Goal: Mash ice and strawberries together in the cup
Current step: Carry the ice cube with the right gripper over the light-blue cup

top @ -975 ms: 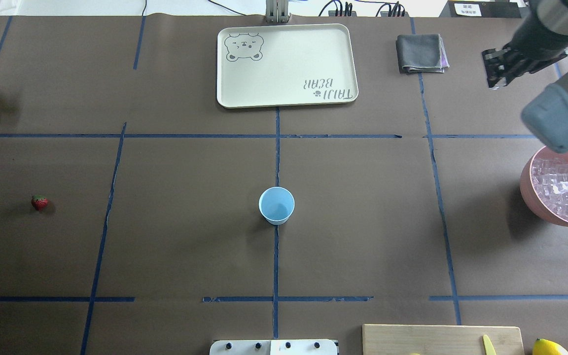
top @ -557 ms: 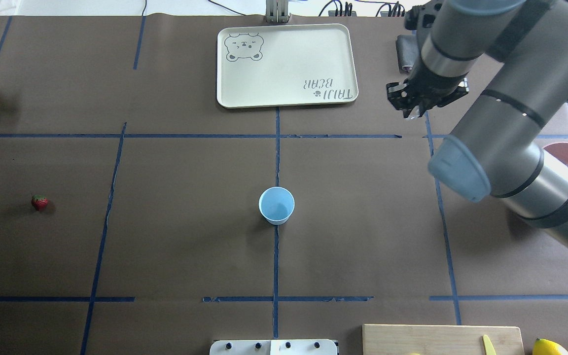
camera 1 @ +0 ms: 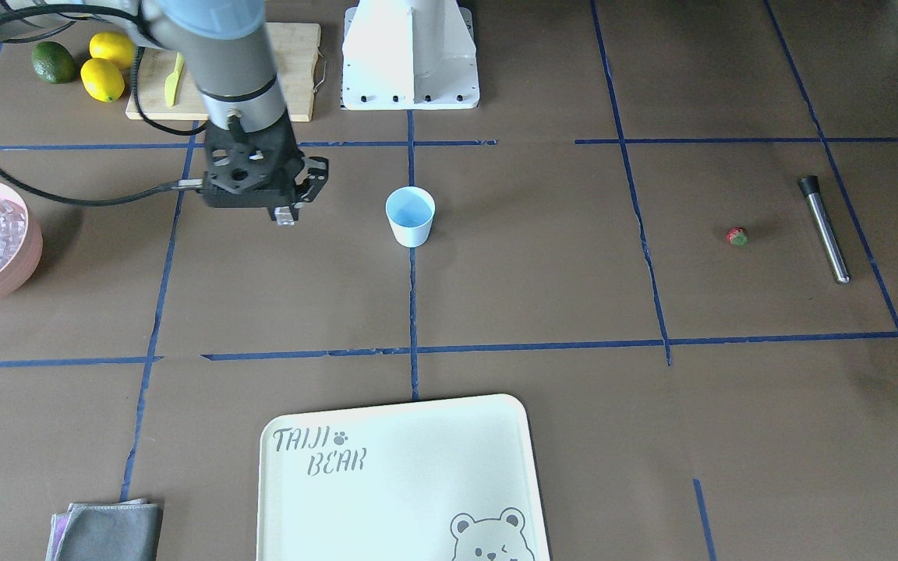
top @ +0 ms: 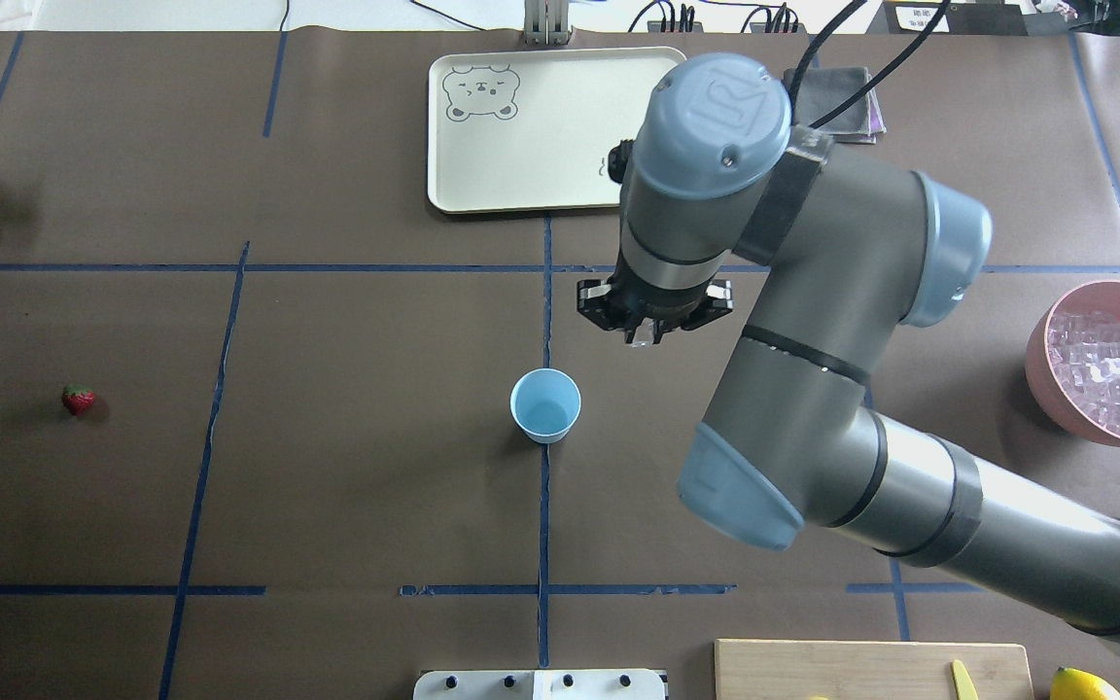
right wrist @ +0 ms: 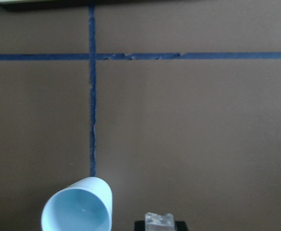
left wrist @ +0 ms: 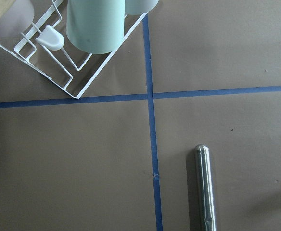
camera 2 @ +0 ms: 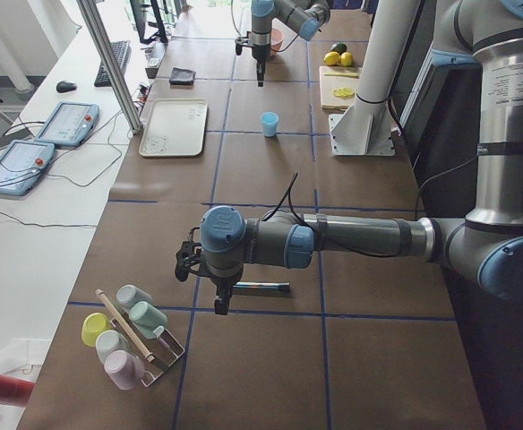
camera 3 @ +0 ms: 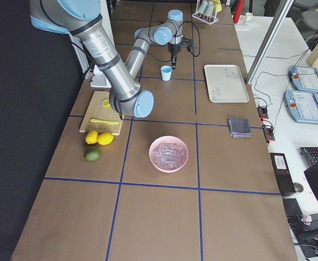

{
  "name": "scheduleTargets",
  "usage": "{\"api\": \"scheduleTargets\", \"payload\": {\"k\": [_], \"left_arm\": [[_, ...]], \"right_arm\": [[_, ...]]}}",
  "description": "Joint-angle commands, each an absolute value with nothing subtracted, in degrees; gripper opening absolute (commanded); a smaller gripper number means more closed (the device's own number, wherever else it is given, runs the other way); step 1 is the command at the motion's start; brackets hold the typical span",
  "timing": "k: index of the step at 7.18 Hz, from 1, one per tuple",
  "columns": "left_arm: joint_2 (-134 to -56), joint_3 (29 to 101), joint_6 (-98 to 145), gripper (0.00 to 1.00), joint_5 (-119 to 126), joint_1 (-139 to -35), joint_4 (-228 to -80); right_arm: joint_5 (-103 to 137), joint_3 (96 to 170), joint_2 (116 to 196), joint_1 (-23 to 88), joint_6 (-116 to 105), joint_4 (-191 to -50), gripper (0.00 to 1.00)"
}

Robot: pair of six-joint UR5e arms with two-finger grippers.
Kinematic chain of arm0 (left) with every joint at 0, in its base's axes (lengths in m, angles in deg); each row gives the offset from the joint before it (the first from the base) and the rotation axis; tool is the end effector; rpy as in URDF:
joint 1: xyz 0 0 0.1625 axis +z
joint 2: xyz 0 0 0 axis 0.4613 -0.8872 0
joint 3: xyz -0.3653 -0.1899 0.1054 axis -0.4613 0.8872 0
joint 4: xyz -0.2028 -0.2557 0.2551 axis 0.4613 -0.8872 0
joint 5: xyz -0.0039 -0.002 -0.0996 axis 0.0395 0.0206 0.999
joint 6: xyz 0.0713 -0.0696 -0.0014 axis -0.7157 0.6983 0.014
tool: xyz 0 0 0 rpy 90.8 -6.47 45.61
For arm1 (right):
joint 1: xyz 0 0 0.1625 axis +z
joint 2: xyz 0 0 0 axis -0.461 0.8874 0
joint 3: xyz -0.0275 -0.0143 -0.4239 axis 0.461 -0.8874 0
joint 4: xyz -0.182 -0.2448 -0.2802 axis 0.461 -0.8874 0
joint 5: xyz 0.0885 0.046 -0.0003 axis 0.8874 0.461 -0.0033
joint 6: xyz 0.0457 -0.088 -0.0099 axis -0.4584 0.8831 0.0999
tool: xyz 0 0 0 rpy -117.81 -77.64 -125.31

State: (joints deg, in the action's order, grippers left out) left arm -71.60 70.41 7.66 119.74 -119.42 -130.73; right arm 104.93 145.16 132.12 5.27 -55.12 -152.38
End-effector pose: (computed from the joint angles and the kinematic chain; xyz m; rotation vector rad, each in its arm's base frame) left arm -0.0751 -0.4650 0.6260 0.1101 0.8341 0.0270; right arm -0.4804 -0.4254 0.1411 0.0259 -0.7783 0.0217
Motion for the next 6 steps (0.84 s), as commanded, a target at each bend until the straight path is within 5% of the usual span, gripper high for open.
{"api": "scheduleTargets", "payload": {"k": [1, 6], "left_arm": [[-71.59, 70.30, 7.67, 1.00, 119.74, -119.41, -130.74], [-71.59, 70.03, 7.67, 1.00, 119.74, -119.41, -130.74]], "right_arm": [[101.94, 137.28, 128.11, 0.95, -59.83, -146.28, 0.00], [100.71, 134.52, 126.86, -1.26, -60.03, -146.25, 0.00]]}}
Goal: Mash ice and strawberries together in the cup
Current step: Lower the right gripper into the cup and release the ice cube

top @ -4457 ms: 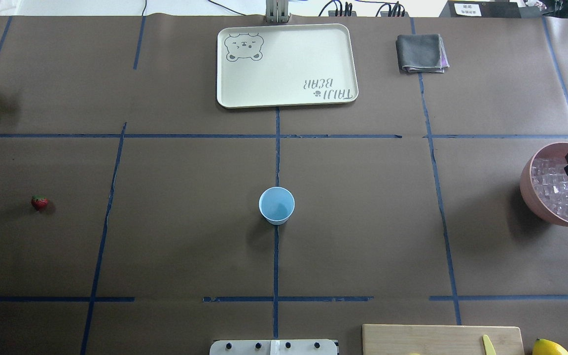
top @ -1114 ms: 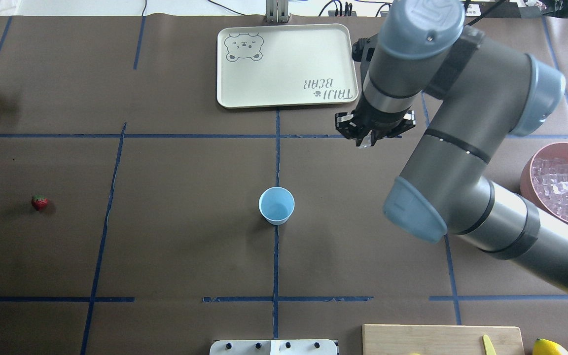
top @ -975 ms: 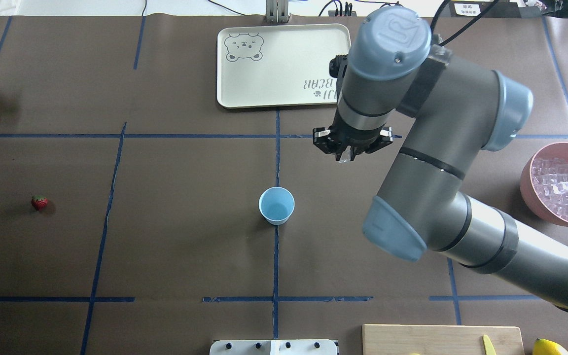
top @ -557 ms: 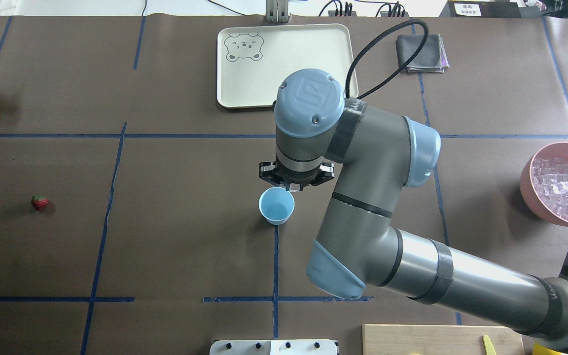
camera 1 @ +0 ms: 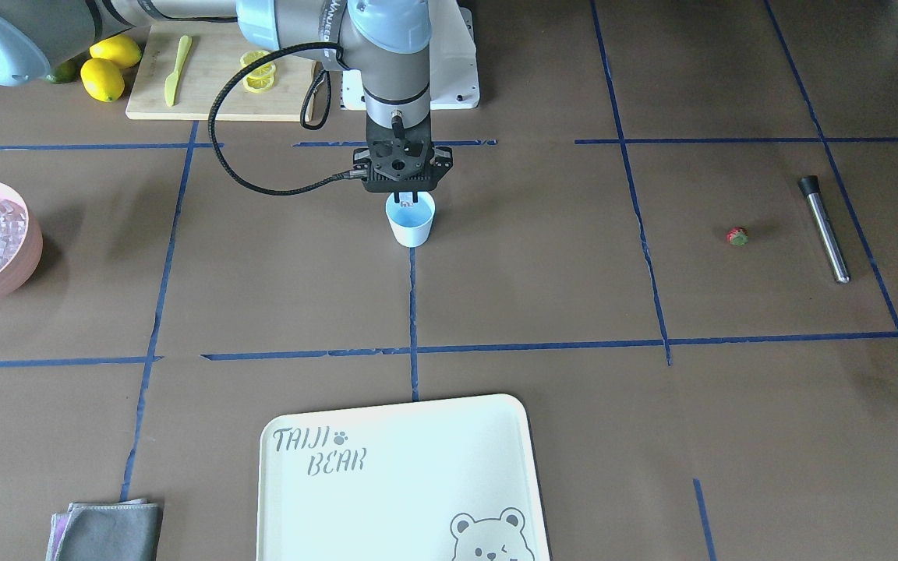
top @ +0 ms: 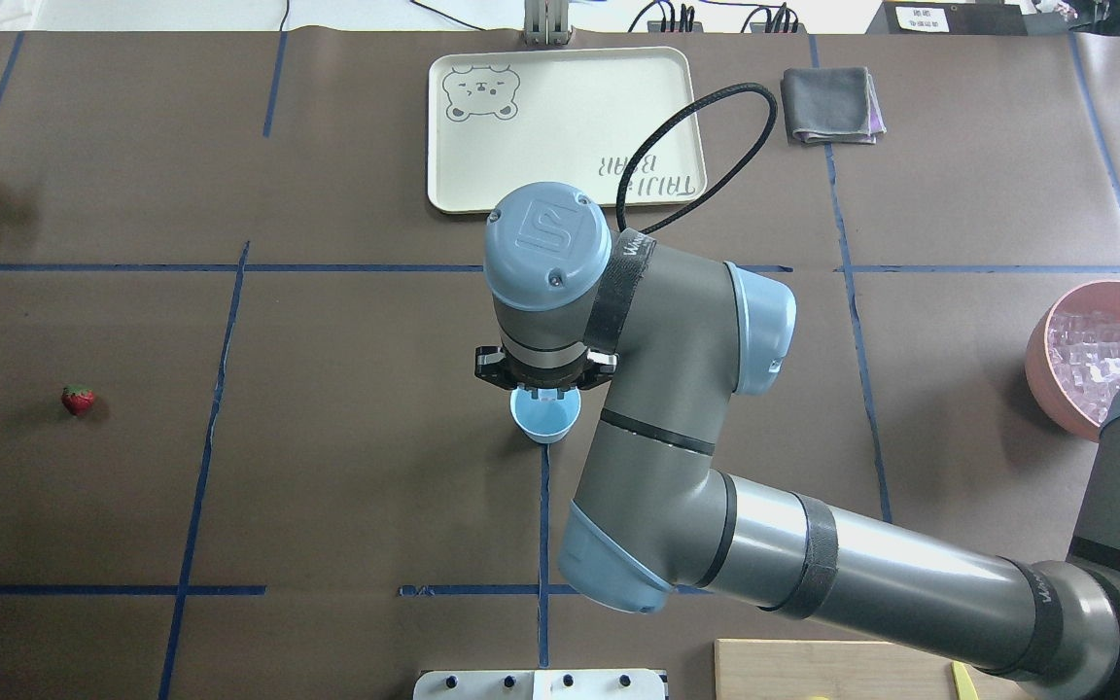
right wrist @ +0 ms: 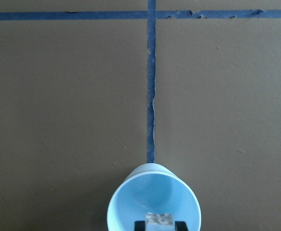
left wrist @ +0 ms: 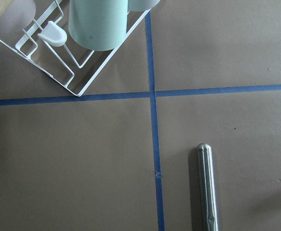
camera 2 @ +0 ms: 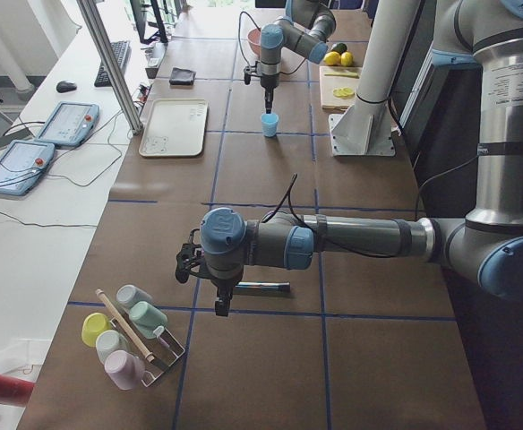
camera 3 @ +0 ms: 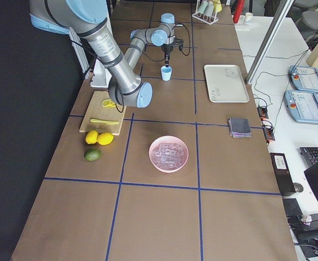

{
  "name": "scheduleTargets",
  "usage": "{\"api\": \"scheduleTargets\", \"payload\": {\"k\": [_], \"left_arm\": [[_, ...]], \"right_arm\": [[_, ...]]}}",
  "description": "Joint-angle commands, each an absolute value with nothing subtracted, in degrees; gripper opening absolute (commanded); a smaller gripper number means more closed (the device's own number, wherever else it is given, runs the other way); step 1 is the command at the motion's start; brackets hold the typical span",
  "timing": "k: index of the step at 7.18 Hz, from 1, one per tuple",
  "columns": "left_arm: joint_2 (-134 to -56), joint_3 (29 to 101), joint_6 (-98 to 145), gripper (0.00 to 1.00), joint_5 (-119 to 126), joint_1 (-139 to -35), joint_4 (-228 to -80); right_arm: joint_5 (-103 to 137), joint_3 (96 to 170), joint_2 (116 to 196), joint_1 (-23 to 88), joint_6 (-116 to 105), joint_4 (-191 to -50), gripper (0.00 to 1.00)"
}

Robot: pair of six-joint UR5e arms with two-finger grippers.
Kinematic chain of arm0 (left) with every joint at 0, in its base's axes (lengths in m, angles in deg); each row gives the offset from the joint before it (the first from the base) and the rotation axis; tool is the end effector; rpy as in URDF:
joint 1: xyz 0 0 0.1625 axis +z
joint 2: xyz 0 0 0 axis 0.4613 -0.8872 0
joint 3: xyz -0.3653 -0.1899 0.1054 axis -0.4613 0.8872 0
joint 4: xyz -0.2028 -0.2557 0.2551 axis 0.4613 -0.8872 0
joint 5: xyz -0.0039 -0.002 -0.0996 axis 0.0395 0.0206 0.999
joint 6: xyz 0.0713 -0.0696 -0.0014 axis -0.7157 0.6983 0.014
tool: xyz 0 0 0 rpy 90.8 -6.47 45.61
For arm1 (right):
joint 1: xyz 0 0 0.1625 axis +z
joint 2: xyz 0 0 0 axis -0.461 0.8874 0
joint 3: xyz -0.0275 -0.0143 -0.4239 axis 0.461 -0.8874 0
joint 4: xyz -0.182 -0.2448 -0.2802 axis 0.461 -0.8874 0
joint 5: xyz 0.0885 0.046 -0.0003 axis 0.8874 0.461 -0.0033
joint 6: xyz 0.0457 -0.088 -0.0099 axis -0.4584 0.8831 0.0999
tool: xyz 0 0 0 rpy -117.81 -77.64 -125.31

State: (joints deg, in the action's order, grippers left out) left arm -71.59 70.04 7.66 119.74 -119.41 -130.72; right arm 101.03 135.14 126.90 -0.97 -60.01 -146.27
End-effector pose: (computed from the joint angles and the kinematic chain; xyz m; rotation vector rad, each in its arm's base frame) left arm -0.0750 -0.4647 0.6293 0.1037 0.8344 0.0243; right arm -0.5707 -0.4012 0.1299 0.0209 -0.7753 0.0201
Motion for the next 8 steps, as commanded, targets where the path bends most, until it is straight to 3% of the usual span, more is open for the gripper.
{"api": "scheduleTargets", "payload": {"k": [1, 2, 4, 6, 8], "left_arm": [[-71.59, 69.95, 7.58, 1.00, 119.65, -119.41, -130.74], [-71.59, 69.95, 7.58, 1.00, 119.65, -119.41, -130.74], [-71.59, 69.86, 7.58, 1.00, 119.65, -119.41, -130.74], [-71.59, 69.86, 7.58, 1.00, 119.74, -119.41, -130.74], [-71.59, 69.86, 7.67, 1.00, 119.74, -119.41, -130.74]], "right_arm": [[100.62, 134.51, 126.86, -1.26, -60.03, -146.25, 0.04], [100.61, 134.51, 126.86, -1.26, -60.03, -146.25, 0.16], [100.62, 134.69, 126.94, -1.26, -60.03, -146.16, 0.73], [100.61, 134.78, 126.94, -1.26, -60.03, -146.16, 0.93], [100.61, 135.04, 126.94, -1.17, -60.03, -146.16, 0.94]]}}
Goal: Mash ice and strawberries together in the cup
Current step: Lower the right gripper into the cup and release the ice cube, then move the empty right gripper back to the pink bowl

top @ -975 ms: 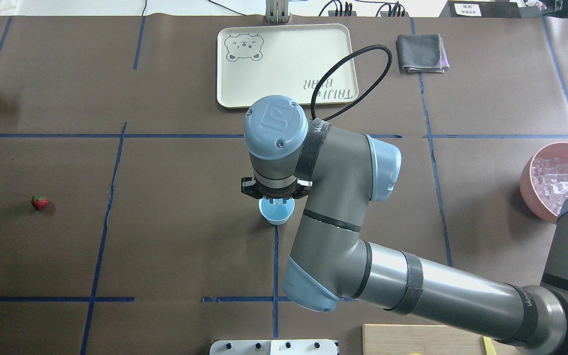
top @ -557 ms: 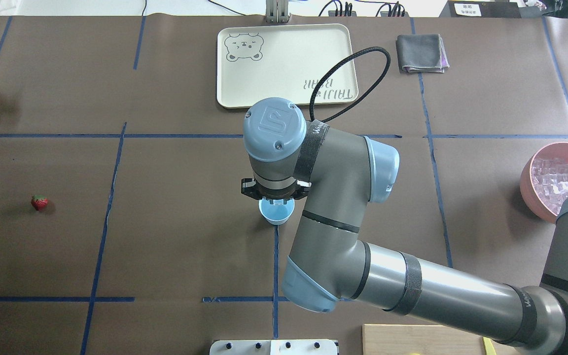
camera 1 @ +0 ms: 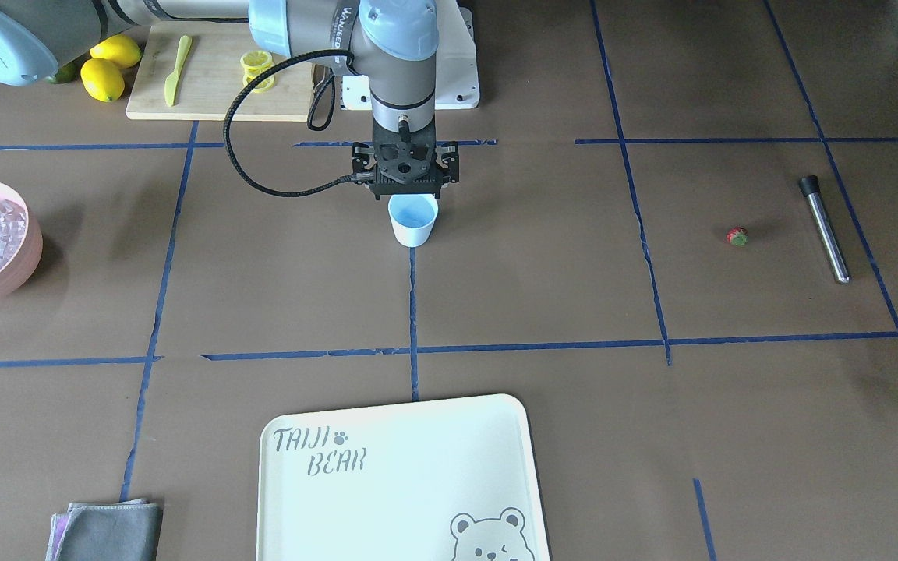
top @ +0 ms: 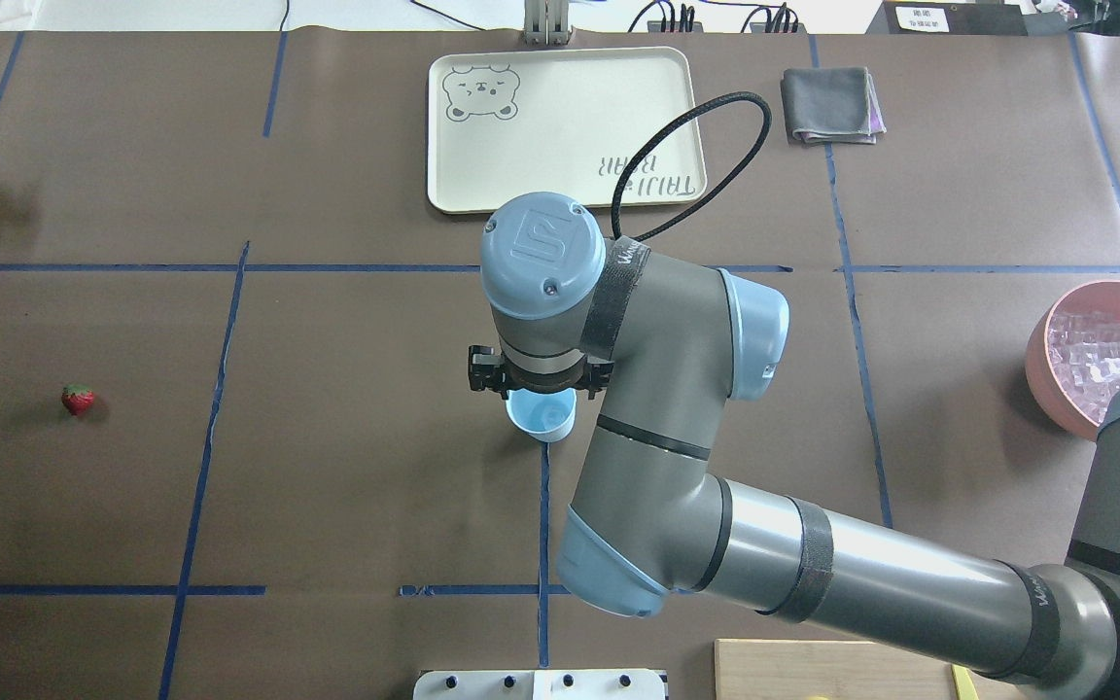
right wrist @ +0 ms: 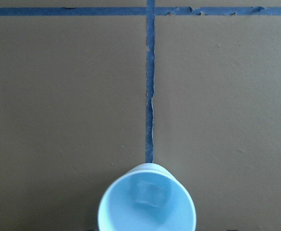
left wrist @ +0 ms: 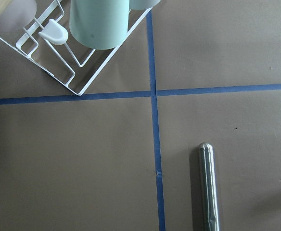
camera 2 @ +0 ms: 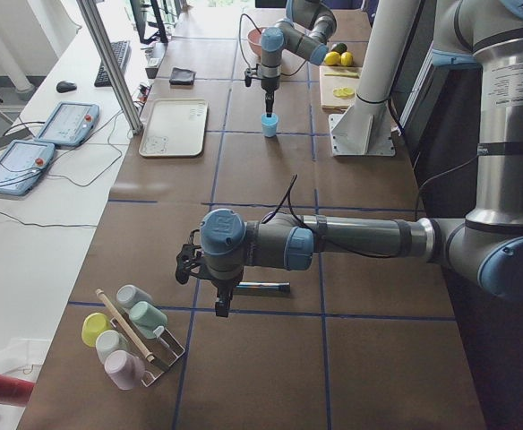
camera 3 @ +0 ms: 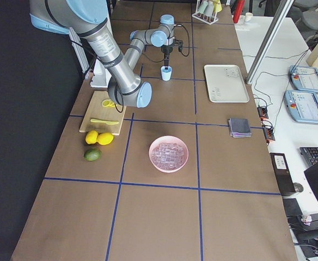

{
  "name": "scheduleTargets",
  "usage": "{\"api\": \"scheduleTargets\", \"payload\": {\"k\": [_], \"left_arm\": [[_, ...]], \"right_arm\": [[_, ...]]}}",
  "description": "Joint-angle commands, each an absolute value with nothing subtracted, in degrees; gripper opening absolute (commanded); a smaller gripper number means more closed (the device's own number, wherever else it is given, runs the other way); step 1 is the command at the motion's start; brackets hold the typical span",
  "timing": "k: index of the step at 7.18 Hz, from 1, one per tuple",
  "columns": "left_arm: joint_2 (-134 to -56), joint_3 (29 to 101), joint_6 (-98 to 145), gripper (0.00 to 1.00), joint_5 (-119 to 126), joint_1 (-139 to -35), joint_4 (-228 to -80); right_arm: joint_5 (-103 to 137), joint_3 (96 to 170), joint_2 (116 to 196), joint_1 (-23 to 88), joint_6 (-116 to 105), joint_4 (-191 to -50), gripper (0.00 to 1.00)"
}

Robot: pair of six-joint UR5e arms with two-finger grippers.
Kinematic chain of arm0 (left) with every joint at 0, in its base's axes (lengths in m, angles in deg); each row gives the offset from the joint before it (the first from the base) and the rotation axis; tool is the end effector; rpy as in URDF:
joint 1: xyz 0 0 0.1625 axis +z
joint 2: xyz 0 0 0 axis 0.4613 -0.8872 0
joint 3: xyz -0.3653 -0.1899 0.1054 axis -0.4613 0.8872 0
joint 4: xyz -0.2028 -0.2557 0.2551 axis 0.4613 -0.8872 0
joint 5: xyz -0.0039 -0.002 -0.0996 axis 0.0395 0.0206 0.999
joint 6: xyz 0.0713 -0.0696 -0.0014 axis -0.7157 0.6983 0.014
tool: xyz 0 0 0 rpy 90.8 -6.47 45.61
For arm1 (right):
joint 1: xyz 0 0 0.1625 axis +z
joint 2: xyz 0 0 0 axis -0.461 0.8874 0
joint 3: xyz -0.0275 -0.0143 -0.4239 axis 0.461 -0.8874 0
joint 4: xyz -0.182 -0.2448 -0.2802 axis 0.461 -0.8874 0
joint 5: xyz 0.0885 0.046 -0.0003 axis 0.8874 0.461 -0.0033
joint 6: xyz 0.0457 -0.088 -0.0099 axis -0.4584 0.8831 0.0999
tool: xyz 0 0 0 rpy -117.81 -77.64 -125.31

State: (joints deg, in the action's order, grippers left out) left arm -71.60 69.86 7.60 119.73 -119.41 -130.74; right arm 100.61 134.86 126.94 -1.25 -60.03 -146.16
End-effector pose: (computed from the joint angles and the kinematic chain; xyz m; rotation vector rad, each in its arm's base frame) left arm -0.0750 -0.4646 0.6308 0.1016 0.8343 0.0242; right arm -0.5738 -0.3998 0.1320 0.0239 -0.7696 0.0191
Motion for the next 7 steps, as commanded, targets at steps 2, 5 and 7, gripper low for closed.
{"api": "scheduleTargets", "payload": {"k": [2, 5, 7], "left_arm": [[-71.59, 70.38, 7.76, 1.00, 119.65, -119.41, -130.74], [-71.77, 70.47, 7.84, 1.00, 119.65, -119.41, -130.65], [-71.86, 70.74, 8.02, 1.00, 119.74, -119.41, -130.65]], "right_arm": [[99.66, 136.08, 127.03, -1.08, -59.94, -146.25, 0.99], [97.62, 140.91, 131.13, 4.95, -58.80, -146.51, 0.99], [108.00, 148.82, 140.62, 14.85, -49.54, -145.89, 0.99]]}}
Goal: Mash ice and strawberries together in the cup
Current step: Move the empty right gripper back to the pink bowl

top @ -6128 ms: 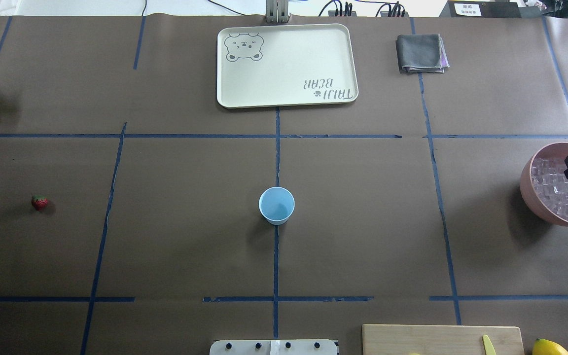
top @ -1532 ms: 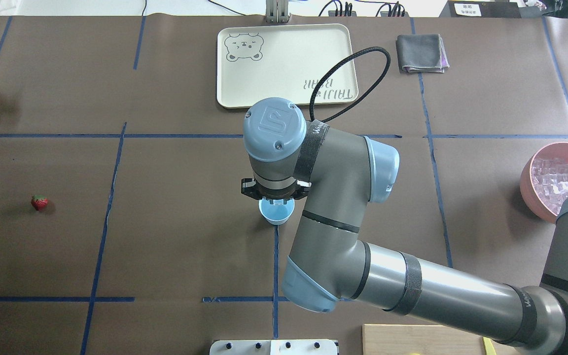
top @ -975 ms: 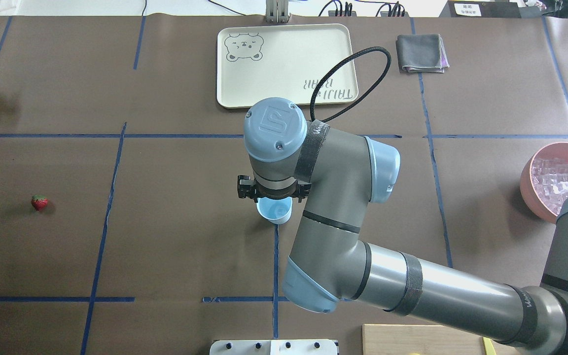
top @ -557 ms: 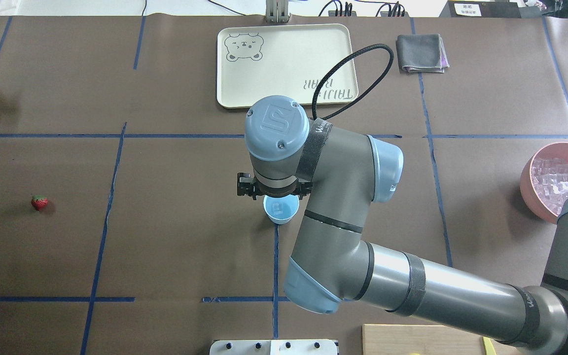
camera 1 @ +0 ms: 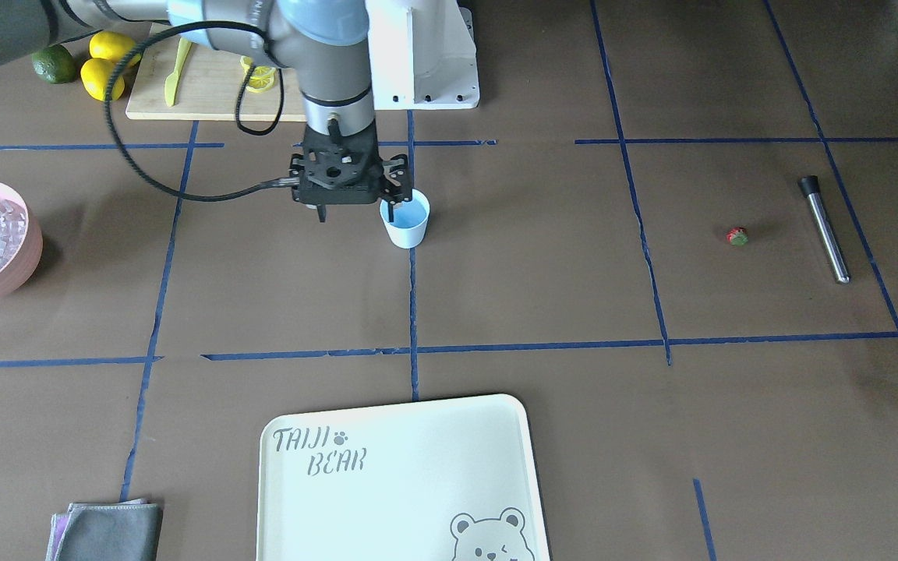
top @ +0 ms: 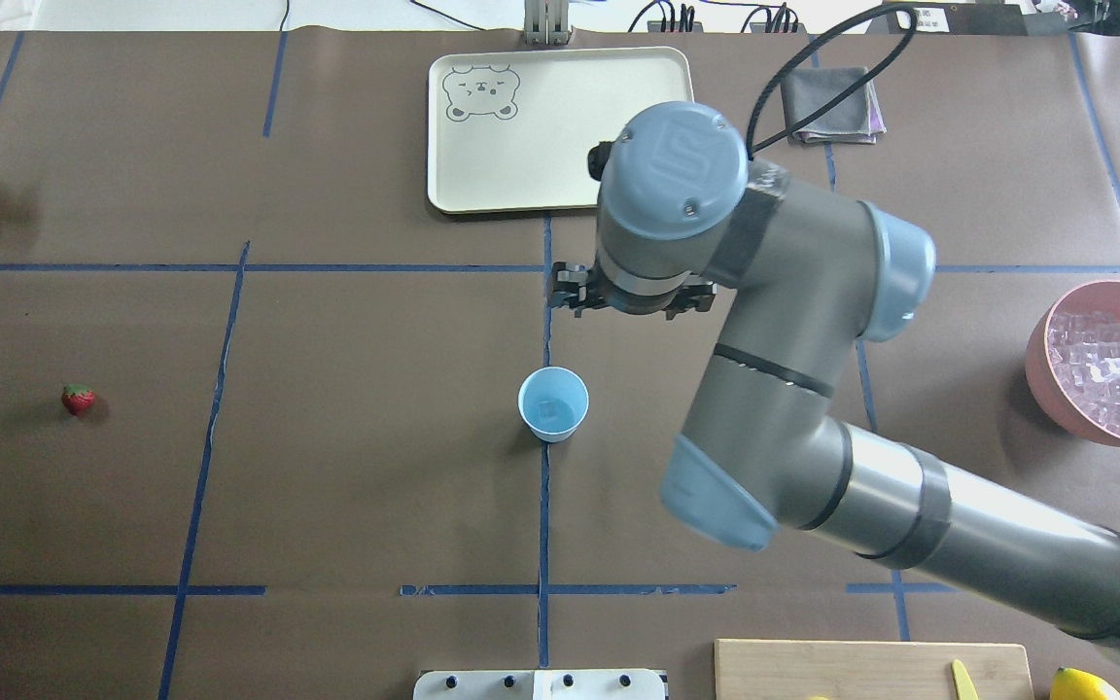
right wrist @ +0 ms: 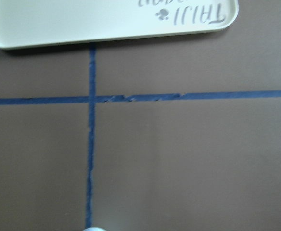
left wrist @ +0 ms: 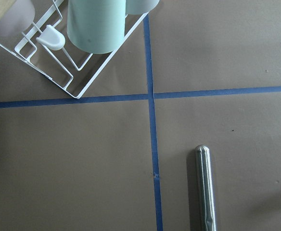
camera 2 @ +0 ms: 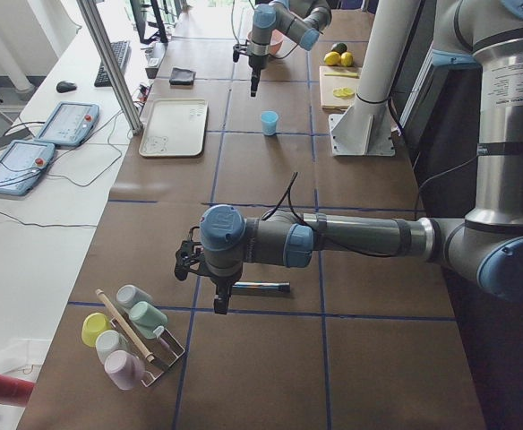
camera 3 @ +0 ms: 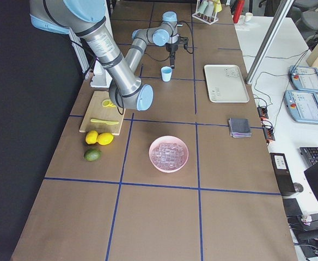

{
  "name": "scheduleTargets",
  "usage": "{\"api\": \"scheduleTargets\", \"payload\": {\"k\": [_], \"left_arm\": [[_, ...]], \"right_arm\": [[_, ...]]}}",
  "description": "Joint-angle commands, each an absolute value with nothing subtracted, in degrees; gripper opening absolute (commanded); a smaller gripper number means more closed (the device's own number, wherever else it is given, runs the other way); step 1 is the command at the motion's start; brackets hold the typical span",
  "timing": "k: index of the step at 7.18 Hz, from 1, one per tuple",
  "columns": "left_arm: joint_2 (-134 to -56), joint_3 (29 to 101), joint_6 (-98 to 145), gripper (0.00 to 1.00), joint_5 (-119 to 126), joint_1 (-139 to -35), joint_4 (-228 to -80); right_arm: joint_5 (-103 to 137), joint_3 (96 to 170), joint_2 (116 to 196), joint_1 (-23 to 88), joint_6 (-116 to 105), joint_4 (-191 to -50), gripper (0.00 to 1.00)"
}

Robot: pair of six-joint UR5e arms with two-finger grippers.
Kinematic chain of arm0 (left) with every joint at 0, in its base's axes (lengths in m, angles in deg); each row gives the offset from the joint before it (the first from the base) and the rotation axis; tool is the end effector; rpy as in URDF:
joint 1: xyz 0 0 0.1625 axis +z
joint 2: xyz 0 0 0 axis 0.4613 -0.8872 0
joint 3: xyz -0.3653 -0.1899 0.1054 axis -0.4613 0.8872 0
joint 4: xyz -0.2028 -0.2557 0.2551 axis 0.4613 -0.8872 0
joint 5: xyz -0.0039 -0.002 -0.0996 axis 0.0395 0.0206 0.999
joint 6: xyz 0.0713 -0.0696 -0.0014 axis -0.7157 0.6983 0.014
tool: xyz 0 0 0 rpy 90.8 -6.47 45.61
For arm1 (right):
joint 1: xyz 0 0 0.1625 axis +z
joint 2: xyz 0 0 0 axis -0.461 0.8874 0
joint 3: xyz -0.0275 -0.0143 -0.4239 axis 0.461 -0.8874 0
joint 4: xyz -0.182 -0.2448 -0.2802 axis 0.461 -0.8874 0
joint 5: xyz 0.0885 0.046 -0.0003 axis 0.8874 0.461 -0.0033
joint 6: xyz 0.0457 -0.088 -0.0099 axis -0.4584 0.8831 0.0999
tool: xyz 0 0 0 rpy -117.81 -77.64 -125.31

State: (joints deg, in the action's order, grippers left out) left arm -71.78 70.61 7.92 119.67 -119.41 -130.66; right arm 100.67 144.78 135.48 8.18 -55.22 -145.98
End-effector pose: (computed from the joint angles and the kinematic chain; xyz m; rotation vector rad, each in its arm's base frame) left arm -0.0751 -0.4665 0.6230 0.1132 0.8330 0.0251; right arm -0.4579 -0.4576 0.1672 0.1325 -0.7844 0.0907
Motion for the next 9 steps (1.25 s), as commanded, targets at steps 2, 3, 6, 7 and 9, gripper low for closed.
{"api": "scheduleTargets", "payload": {"k": [2, 3, 6, 7, 9], "left_arm": [[-72.47, 71.43, 8.11, 1.00, 119.65, -119.41, -130.65], [-72.47, 72.31, 9.15, 1.00, 119.65, -119.41, -130.65], [-71.86, 74.78, 10.57, 1.00, 119.74, -119.41, -130.65], [-71.77, 75.13, 10.66, 1.00, 119.83, -119.41, -130.56], [-71.86, 75.48, 10.83, 1.00, 119.83, -119.41, -130.56]], "right_arm": [[113.89, 153.64, 149.83, 21.92, -46.26, -145.37, 0.99], [113.71, 158.37, 156.58, 24.64, -40.49, -145.37, 0.99], [115.20, 161.23, 169.44, 33.69, -27.12, -141.45, 0.99], [120.86, 160.36, 176.01, 38.77, -24.20, -134.28, 0.99], [125.41, 157.11, 183.60, 44.52, -14.91, -128.16, 0.99]]}}
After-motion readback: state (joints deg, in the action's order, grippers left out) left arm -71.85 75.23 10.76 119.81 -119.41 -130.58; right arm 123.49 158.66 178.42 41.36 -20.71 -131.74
